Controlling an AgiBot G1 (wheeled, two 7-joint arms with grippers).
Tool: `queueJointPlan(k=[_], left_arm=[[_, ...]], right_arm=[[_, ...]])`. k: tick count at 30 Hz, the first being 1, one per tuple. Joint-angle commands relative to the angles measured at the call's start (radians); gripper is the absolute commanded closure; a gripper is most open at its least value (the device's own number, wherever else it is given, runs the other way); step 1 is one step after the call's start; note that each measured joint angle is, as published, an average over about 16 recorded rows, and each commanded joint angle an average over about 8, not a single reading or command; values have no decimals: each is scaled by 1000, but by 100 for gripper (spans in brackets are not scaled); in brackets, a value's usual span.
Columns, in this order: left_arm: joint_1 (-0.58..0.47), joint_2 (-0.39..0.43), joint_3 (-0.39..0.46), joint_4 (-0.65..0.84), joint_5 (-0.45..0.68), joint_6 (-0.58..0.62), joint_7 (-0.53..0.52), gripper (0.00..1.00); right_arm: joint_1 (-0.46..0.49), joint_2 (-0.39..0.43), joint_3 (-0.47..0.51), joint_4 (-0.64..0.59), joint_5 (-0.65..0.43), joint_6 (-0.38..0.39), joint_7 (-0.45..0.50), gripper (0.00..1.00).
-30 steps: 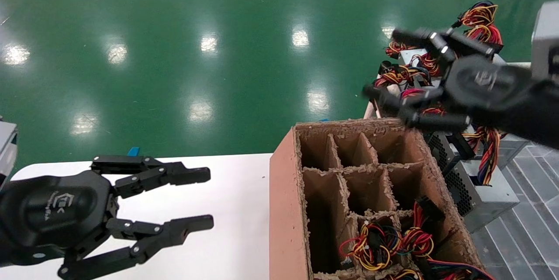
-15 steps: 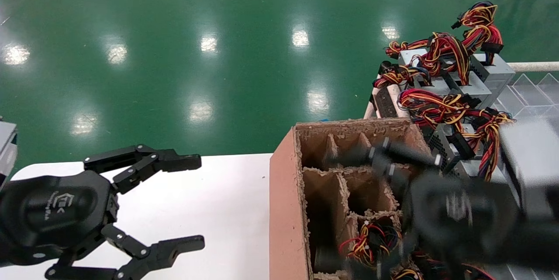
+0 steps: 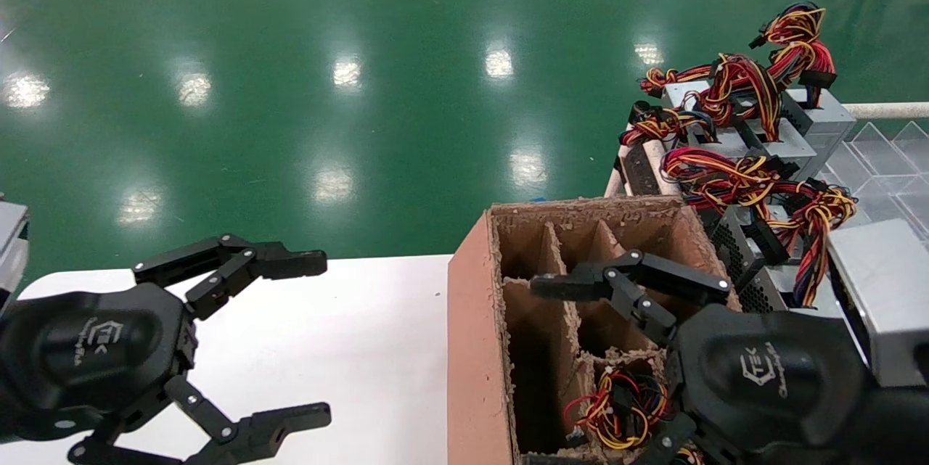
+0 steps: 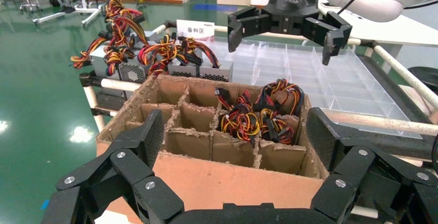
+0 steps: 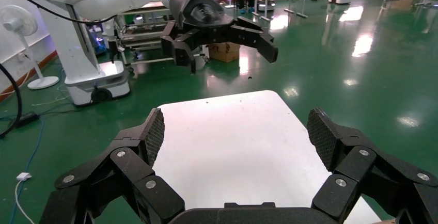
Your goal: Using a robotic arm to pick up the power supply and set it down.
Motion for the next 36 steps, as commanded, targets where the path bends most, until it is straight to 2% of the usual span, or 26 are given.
queueJointPlan(k=[1,36], left_arm=[[0,0,0,0,0,0,0,0],[0,0,0,0,0,0,0,0]], right_arm=[[3,-1,1,-5,-2,2,-2,0],[13,-5,4,-23,-9,12,-10,0]])
